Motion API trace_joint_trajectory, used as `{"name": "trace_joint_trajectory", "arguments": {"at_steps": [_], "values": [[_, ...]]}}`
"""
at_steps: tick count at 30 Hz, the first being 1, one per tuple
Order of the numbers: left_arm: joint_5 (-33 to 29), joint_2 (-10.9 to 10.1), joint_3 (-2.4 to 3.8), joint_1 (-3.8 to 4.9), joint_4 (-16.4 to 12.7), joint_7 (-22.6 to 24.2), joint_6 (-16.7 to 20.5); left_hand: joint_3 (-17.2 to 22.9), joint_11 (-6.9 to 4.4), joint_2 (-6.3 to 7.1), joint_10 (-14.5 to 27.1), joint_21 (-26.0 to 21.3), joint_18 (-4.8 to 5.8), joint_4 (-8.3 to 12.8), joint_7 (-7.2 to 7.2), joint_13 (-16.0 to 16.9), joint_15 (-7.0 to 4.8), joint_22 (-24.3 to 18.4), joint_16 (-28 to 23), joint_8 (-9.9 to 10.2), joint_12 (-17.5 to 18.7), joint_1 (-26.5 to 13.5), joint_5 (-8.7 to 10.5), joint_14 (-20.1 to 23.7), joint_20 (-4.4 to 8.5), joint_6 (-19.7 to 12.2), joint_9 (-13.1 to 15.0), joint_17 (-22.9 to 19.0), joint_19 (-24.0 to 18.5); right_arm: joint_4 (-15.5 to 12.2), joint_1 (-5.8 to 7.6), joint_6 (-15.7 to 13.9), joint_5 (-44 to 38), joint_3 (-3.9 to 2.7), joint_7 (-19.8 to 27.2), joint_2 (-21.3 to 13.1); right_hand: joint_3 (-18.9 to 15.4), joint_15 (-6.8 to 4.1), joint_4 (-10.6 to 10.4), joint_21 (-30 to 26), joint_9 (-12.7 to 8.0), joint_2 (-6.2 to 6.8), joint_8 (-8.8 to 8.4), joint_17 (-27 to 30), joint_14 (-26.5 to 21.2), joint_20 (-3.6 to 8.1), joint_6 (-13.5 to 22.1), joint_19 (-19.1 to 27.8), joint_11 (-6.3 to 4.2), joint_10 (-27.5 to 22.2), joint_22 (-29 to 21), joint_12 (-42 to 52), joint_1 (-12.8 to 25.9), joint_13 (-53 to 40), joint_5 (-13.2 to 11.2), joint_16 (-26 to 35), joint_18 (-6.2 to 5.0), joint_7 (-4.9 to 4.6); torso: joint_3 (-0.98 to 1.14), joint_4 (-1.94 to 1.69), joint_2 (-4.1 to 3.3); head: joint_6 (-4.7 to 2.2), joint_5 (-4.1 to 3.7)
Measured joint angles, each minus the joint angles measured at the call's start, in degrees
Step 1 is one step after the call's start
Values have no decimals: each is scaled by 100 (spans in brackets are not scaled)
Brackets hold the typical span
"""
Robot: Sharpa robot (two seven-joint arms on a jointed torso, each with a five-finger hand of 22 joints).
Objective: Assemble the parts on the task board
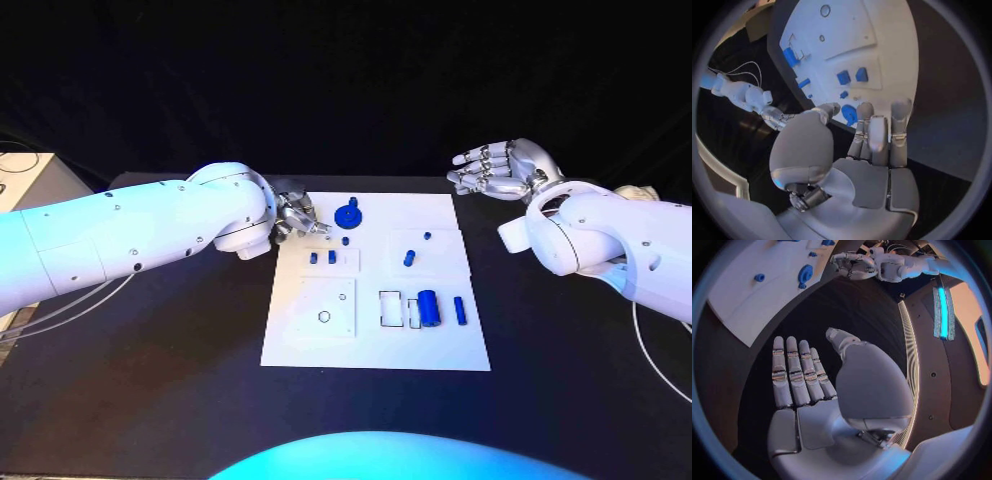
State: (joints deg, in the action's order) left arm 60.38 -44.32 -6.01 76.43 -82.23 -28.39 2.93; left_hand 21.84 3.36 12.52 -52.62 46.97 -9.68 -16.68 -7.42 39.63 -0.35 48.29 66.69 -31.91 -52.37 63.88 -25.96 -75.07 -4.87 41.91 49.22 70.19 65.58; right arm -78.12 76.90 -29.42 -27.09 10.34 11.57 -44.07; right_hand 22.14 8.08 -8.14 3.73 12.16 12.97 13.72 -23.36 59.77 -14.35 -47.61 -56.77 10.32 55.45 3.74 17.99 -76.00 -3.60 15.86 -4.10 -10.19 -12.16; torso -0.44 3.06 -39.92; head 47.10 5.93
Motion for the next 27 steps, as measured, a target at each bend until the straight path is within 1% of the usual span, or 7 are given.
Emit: {"name": "trace_joint_trajectory", "arguments": {"at_steps": [3, 6, 8, 12, 17, 24, 27], "values": [[-34, -28, 6, -37, -84, 529, 418, 196, 151, 131, 552, -1127, -7, 116, -159, -484, 169, -837, -1575, 232, 503, 921, 0, 1322, -198, -458, -409, -1181, -475, 0, 0, 0, 0, 0, 0, -8, 0, 0, 0, 0, -5, 0, 0, 11, 0, 0, 0, 0, 0, 0, 0, -24, 0, 0, 0, 0, 0, 0, 0, -3, 1, -16, -15], [8, -22, -11, -88, -135, 1073, 810, 314, 141, 157, 577, -1393, -7, 321, -146, -855, 189, -1020, -1910, 348, 780, 1599, 34, 1565, -219, -542, -782, -1557, -510, 1, -1, 0, 0, 0, 0, -12, 0, 0, 0, 0, -5, 0, 0, 11, 0, 0, 0, 0, 0, 0, 0, -24, 0, 0, 0, 0, 0, 0, 2, -7, 3, -26, -23], [110, 1, -40, -123, -135, 1374, 1023, 282, 156, 170, 508, -1407, -7, 399, -49, -1251, 180, -976, -2040, 468, 1110, 1877, 36, 1571, -187, -383, -1171, -1801, -543, 1, -1, 0, 0, 0, 0, -13, 0, 0, 0, 0, -5, 0, 0, 11, 0, 0, 0, 0, 0, 0, 0, -24, 0, 0, 0, 0, 0, 0, 2, -7, 4, -34, -26], [513, 99, -148, -207, -89, 1921, 1386, 171, 180, 251, 507, -1225, -7, 378, 108, -1793, 188, -780, -2052, 698, 1606, 2006, 135, 1452, -210, -118, -1690, -2015, -563, 0, -2, 0, 0, 0, 1, -20, 9, 0, 9, 0, -5, -1, 0, 16, 0, 0, 0, 0, 0, 0, 0, -24, 1, 0, 0, 0, 0, 0, 1, -5, 3, -58, -37], [1198, 243, -263, -320, 76, 2377, 1652, 36, 185, 293, 496, -1049, -6, 275, 171, -2128, 106, -596, -1823, 837, 1867, 2047, 135, 1284, -148, 167, -2029, -2044, -500, -4, -5, 0, 0, 0, 1, -37, 17, 0, 17, 0, -5, -23, 0, 17, 0, 0, 0, 0, 0, 0, 0, -24, 23, 0, 0, 0, 0, 0, -4, -3, 0, -93, -52], [2018, 433, -299, -367, 340, 2591, 1689, -121, 124, 340, 436, -875, -6, 151, 190, -2306, 53, -398, -1452, 876, 1928, 2094, 155, 1217, -136, 536, -2215, -1958, -488, -5, -8, 1, 0, 0, 2, -34, 17, 0, 16, 0, -5, -23, -22, 26, 0, 0, 0, 0, 0, 0, 0, -23, 23, 0, 0, 0, 0, 0, -5, 7, -3, -121, -55], [2284, 502, -304, -372, 428, 2607, 1625, -154, 126, 350, 354, -773, -6, 118, 206, -2352, 43, -292, -1075, 920, 1931, 2104, 155, 1048, -136, 697, -2278, -1717, -488, -5, -8, 2, 0, 0, 3, -32, 17, 0, 17, 0, -5, -23, -22, 26, 0, 0, 0, 0, 0, 0, 0, -23, 23, 0, 0, 0, 0, 0, -4, 7, -4, -127, -55]]}}
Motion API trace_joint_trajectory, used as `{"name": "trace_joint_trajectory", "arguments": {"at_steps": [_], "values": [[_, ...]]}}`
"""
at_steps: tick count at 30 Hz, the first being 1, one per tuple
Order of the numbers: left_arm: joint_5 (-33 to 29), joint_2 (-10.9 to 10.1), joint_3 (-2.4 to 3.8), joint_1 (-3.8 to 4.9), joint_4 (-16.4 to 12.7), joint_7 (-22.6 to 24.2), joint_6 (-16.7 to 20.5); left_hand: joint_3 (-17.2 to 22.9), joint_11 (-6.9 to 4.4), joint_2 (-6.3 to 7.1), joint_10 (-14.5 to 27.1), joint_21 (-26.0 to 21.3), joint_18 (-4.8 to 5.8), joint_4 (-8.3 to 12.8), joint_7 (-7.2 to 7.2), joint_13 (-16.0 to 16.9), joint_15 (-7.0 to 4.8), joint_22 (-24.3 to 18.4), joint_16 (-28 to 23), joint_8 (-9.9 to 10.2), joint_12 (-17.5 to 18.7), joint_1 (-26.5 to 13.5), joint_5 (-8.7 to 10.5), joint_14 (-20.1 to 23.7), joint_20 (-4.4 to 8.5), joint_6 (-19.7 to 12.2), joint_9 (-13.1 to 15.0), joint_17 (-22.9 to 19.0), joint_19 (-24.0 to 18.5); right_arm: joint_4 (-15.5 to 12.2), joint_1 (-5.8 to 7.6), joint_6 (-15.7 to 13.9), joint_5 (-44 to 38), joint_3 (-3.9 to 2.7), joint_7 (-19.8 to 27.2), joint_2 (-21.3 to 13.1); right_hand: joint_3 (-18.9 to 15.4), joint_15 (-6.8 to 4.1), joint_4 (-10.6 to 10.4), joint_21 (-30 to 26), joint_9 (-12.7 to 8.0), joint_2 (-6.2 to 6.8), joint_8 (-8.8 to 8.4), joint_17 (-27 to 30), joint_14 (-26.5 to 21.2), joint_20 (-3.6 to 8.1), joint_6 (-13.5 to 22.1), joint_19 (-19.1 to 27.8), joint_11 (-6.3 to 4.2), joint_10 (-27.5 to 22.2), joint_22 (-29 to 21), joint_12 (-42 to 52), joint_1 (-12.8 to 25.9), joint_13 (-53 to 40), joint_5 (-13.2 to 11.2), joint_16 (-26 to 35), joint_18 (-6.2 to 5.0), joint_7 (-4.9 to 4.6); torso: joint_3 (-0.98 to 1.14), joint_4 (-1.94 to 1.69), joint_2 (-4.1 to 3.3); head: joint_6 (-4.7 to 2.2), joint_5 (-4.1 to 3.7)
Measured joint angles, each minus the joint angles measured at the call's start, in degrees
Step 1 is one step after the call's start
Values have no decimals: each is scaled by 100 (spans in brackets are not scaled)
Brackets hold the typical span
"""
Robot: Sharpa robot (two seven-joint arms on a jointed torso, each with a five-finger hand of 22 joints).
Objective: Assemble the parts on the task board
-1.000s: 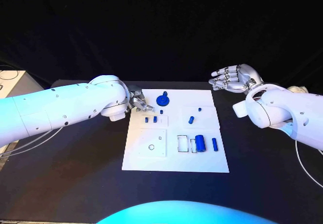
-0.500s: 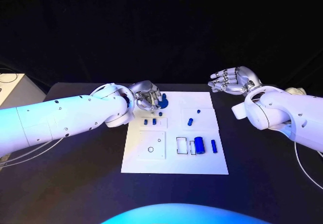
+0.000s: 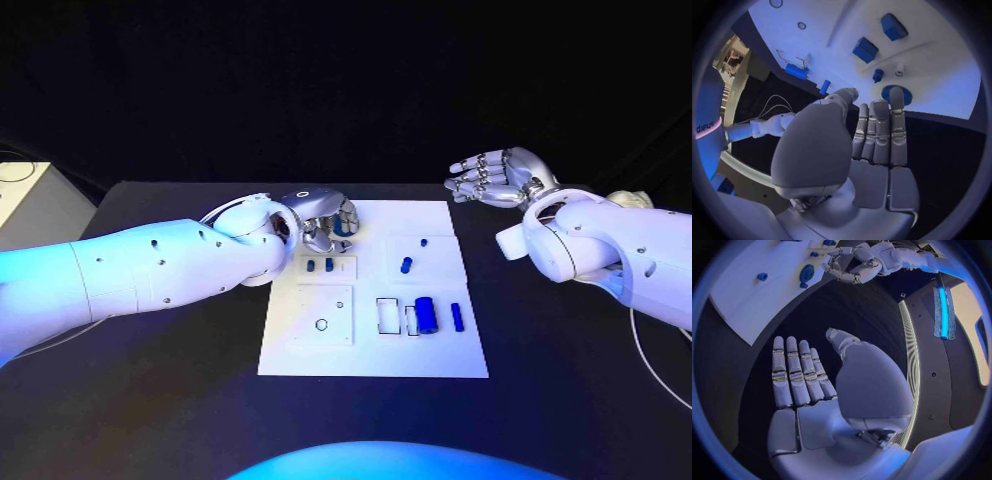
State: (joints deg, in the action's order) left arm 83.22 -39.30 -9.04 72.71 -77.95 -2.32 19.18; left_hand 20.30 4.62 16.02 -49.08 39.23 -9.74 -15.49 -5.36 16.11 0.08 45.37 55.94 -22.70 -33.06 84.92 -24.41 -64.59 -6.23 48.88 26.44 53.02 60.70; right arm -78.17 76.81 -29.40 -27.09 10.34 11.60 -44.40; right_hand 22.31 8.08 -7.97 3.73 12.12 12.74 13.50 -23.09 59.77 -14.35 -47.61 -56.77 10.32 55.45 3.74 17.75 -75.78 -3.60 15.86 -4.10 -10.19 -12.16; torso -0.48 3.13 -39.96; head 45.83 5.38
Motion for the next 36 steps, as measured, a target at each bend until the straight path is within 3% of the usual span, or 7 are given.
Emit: {"name": "trace_joint_trajectory", "arguments": {"at_steps": [9, 26, 36], "values": [[439, 170, -3, -4, 198, -38, -221, -57, 12, -27, -12, 95, -1, -57, -4, -73, 43, 144, 341, 110, 46, 53, 0, -63, 0, 92, -74, 175, 0, -3, -2, 2, 0, 0, 1, 7, 0, 0, 0, 0, 0, 0, 0, 9, 0, 0, 0, 0, 21, 21, 0, 0, 0, 0, 0, 0, 0, 0, 1, 1, -3, 0, -9], [690, 265, 0, -4, 324, -225, -735, -86, 11, -27, -153, 192, 0, -87, -48, -110, 65, 281, 708, 232, 46, 52, 0, -184, -22, 193, -145, 371, -63, -8, -2, 2, 0, 0, 1, 10, 0, 0, 0, 0, 0, 0, 0, 11, 0, 0, 0, 0, 21, 20, 0, 0, 0, 0, 0, 0, 0, 0, 8, -5, 1, 49, -33], [723, 286, 1, -3, 371, -290, -851, 129, -11, -139, -256, 383, -1, -41, -117, -178, 64, 464, 940, 328, 61, 241, -42, -227, -25, 303, -199, 438, -70, -12, -2, 2, 0, 0, 0, 9, 0, 0, 0, 0, 0, 0, 0, 11, 0, 0, 0, 0, 20, 20, 0, 0, 0, 0, 0, 0, 0, 0, 5, -7, 1, 53, -40]]}}
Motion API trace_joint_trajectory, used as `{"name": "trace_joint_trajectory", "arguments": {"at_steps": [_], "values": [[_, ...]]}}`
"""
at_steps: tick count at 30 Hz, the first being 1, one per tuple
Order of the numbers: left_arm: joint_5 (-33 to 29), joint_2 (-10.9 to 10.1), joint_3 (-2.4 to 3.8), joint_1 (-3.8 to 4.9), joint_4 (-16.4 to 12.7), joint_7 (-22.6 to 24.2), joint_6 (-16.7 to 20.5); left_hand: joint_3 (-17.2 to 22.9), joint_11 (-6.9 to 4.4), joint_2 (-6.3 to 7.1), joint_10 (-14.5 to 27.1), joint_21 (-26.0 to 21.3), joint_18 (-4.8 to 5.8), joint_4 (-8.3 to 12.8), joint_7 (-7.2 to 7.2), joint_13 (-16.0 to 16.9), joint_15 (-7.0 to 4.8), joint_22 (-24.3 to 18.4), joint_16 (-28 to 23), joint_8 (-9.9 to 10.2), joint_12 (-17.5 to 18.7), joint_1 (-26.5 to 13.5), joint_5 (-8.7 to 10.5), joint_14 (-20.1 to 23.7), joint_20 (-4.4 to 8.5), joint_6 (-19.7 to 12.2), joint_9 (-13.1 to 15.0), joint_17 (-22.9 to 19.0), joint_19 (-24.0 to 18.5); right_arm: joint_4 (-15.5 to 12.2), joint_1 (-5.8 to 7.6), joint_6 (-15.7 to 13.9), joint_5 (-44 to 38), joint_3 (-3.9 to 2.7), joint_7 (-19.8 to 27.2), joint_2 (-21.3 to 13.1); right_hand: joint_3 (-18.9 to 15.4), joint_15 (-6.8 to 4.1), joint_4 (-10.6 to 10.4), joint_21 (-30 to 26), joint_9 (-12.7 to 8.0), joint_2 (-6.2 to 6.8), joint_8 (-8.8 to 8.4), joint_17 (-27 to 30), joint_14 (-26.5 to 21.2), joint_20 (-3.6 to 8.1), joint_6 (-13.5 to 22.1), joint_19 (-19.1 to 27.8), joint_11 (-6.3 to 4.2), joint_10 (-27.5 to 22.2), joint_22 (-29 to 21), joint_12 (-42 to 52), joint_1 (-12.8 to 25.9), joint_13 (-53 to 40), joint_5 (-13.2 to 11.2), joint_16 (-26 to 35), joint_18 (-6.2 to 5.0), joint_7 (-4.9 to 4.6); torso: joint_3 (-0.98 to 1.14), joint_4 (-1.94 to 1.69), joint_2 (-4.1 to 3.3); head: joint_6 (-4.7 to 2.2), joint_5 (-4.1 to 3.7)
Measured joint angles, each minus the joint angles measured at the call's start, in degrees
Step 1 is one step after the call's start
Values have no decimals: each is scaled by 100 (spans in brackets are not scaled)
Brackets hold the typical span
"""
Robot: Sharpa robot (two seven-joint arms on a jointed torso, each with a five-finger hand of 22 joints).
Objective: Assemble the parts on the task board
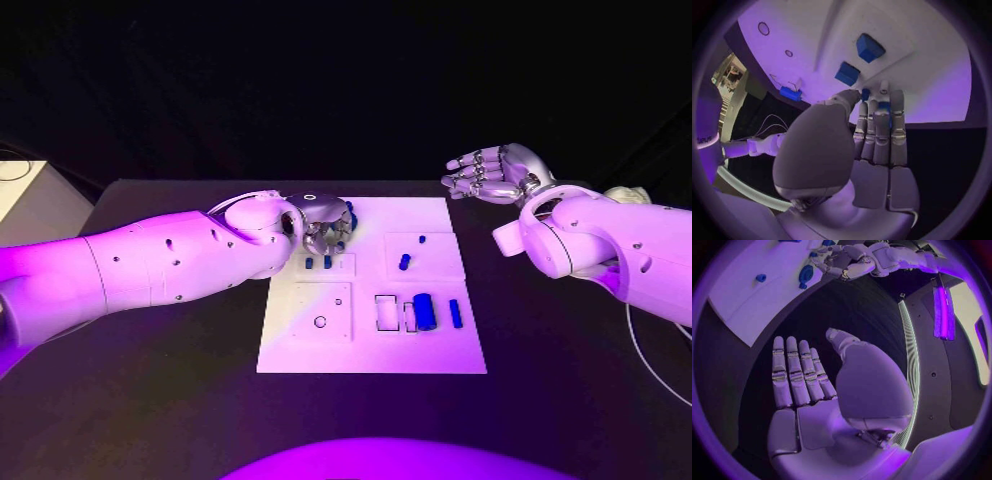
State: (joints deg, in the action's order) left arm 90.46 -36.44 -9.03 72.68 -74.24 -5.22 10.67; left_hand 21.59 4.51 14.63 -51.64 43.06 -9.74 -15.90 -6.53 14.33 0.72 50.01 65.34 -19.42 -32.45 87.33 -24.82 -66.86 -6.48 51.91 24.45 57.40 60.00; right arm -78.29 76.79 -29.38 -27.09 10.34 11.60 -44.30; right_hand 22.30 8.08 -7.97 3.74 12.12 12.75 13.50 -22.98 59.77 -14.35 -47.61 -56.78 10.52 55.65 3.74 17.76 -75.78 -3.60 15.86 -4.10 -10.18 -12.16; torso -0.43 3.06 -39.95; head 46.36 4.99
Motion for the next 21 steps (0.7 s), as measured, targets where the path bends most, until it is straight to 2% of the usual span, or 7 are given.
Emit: {"name": "trace_joint_trajectory", "arguments": {"at_steps": [8, 21], "values": [[9, 35, 2, 2, 44, -27, -18, 105, 10, -15, -70, 97, 0, 18, -32, -82, 0, 126, 34, 61, 102, 48, 0, 0, 4, 73, -16, -61, -33, -7, 0, 0, 0, 0, 0, -1, 17, 0, 16, 0, 0, 0, 0, 0, 0, 0, 0, 0, 0, 0, 0, 0, 0, 0, 0, 0, 0, 0, -1, 1, 0, 2, -6], [2, 108, 2, 2, 137, -30, -92, 167, 11, -14, -112, 154, -1, 17, 9, -140, 0, 205, 101, 114, 197, 47, 0, 0, 4, 114, -31, -71, -76, -20, 0, 0, 0, 0, -1, -4, 16, 0, 16, 0, 1, 0, 0, -1, 0, 0, 0, 0, 0, 0, 0, 0, 0, 0, 0, 0, 0, 0, -1, 2, -2, 29, -19]]}}
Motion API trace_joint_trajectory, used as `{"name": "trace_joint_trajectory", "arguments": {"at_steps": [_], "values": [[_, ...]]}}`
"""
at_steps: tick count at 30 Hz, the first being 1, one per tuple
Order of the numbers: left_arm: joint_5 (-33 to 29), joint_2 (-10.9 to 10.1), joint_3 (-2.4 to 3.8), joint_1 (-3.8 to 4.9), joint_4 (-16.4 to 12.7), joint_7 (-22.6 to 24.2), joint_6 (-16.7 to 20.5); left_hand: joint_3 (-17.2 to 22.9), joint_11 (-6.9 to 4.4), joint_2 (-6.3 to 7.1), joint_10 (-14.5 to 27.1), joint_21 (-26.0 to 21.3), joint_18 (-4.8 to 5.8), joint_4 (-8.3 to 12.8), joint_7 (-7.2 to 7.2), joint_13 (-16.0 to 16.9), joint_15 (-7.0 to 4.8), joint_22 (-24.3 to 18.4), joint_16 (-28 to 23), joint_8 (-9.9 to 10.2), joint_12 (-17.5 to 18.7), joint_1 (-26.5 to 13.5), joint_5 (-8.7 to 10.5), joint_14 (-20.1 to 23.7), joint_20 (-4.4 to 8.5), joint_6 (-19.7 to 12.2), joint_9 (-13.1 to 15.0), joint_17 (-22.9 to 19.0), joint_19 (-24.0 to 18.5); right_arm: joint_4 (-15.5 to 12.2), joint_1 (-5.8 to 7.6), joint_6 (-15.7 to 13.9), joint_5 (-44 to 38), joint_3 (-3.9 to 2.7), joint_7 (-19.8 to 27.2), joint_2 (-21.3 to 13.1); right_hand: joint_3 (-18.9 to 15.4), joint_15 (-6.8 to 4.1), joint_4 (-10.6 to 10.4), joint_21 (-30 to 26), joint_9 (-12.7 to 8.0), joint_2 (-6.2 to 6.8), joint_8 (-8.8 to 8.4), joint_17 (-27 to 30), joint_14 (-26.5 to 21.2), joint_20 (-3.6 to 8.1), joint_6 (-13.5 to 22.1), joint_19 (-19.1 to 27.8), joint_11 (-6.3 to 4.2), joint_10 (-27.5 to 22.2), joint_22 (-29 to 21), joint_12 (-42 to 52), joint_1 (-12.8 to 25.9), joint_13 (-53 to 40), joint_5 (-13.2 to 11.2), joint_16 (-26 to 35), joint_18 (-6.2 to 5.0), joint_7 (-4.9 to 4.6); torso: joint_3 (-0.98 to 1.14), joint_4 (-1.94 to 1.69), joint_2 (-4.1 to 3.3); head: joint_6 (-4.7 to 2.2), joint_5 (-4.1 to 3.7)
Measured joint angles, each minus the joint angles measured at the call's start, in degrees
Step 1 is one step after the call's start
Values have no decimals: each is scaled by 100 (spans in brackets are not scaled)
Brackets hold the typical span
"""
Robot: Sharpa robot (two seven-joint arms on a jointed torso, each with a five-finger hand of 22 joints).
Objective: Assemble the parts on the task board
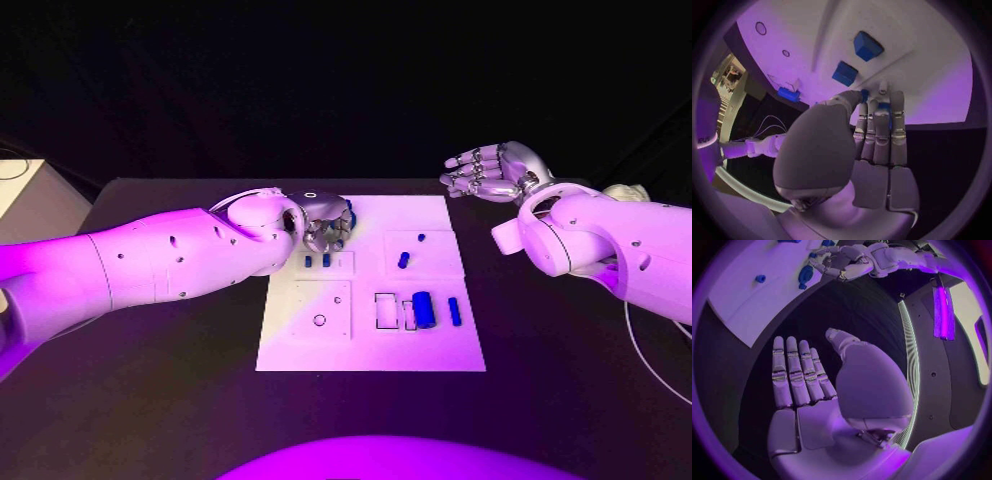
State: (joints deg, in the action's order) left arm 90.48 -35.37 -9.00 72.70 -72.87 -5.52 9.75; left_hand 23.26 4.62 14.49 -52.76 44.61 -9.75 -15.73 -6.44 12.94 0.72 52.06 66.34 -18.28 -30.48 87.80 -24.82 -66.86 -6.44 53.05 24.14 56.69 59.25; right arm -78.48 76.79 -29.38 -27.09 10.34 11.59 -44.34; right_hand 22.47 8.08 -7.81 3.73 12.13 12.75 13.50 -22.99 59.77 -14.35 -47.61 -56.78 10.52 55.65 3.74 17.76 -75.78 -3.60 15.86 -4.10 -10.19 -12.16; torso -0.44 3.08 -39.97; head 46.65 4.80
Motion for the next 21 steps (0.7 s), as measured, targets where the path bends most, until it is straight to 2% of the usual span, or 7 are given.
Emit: {"name": "trace_joint_trajectory", "arguments": {"at_steps": [13, 21], "values": [[-12, 81, 0, -1, 97, 11, -69, 24, 21, 2, -23, 72, 0, 24, 0, -40, 0, 78, 37, 55, 55, -2, 0, 0, -1, 0, -19, -21, -1, -17, 1, 0, 0, 0, -1, -7, 0, 0, 0, 0, 0, 0, 0, 0, 0, 0, 0, 0, 0, 0, 0, 0, 0, 0, 0, 0, 0, 0, 1, -2, 0, 14, -10], [-25, 113, 0, -2, 156, 24, -114, 63, -45, 0, -169, 232, 0, 63, 10, -72, -31, 223, 233, 80, 106, -4, 20, -75, -1, 35, -19, 99, 0, -24, 1, 0, 0, -1, -1, -10, 0, 0, 0, 0, 0, 0, 0, 0, 0, 0, 0, 0, 0, 0, 0, 0, 0, 0, 0, 0, 0, 0, 1, -3, 3, 25, -21]]}}
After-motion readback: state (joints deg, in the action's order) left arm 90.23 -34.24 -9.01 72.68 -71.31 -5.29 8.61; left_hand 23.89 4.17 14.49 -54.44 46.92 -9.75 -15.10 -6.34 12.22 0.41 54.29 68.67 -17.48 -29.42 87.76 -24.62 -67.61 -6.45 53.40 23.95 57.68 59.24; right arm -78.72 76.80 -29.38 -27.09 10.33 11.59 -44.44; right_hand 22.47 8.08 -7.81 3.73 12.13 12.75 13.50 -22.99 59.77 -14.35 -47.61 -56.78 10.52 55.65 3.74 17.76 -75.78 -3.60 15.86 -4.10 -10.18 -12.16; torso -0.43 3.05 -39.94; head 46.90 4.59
